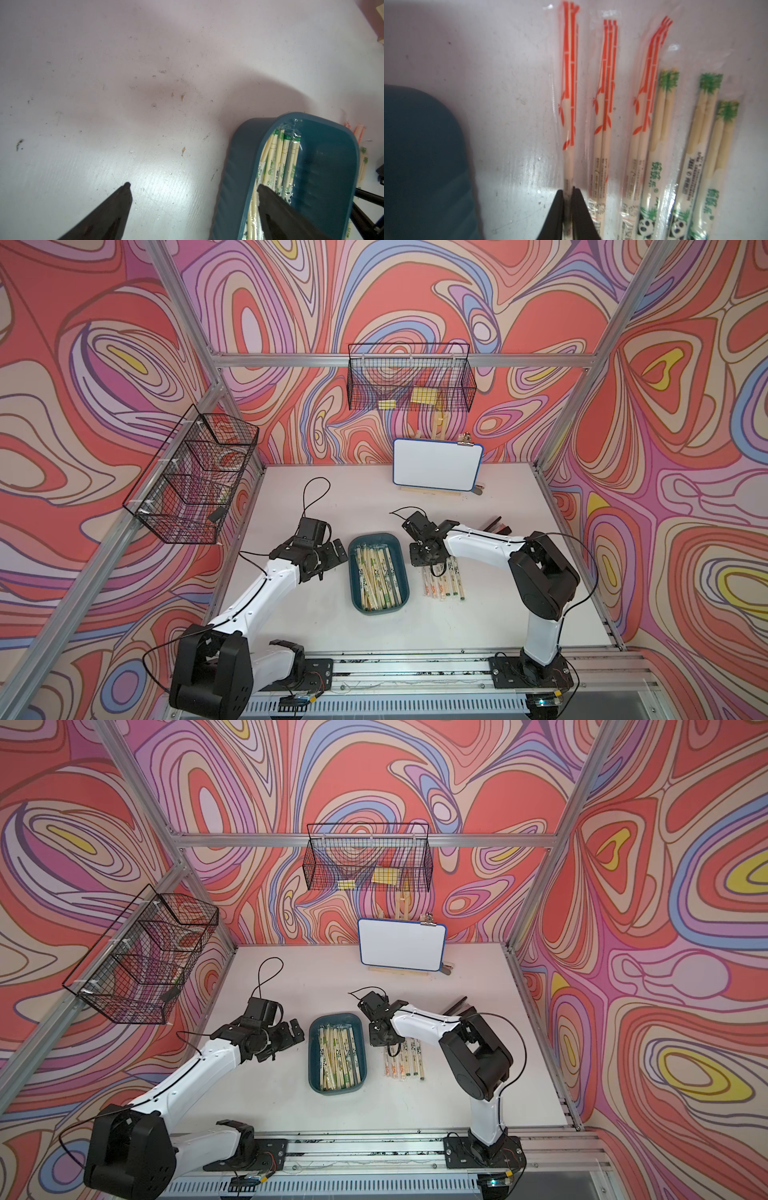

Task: Take the paired disposable chopsticks out of the storage box
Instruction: Place the paired disposable chopsticks at the center of the board.

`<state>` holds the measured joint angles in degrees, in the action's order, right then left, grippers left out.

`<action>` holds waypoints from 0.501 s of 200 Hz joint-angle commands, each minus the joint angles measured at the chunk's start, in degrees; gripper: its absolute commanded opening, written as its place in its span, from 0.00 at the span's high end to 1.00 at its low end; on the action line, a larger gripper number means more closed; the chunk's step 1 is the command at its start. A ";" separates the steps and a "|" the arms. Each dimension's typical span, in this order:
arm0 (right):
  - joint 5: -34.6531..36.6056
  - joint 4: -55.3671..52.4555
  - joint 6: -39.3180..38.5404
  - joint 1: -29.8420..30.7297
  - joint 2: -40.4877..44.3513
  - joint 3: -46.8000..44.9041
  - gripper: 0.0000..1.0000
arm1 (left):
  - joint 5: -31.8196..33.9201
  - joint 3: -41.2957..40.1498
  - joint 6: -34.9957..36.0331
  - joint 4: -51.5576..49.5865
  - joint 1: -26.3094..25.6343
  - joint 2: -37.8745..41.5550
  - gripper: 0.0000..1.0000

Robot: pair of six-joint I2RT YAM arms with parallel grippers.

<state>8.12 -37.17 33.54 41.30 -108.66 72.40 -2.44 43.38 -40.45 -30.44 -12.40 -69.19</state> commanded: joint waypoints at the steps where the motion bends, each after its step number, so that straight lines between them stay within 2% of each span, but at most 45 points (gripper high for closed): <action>1: 0.79 -1.08 0.13 0.07 -0.40 0.15 0.73 | -0.29 0.77 0.50 -0.24 -0.19 -0.44 0.00; 46: -3.31 -0.52 1.07 0.09 3.24 0.65 0.60 | -0.28 0.75 0.52 -0.24 -0.22 -0.34 0.00; 100: -7.42 0.16 2.06 0.24 9.81 1.94 0.54 | 0.51 0.42 0.72 -0.59 -0.16 0.19 0.00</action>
<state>3.42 -37.74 34.70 41.30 -103.00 72.44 -2.42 43.38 -40.45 -30.46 -12.40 -69.19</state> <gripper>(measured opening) 0.453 0.997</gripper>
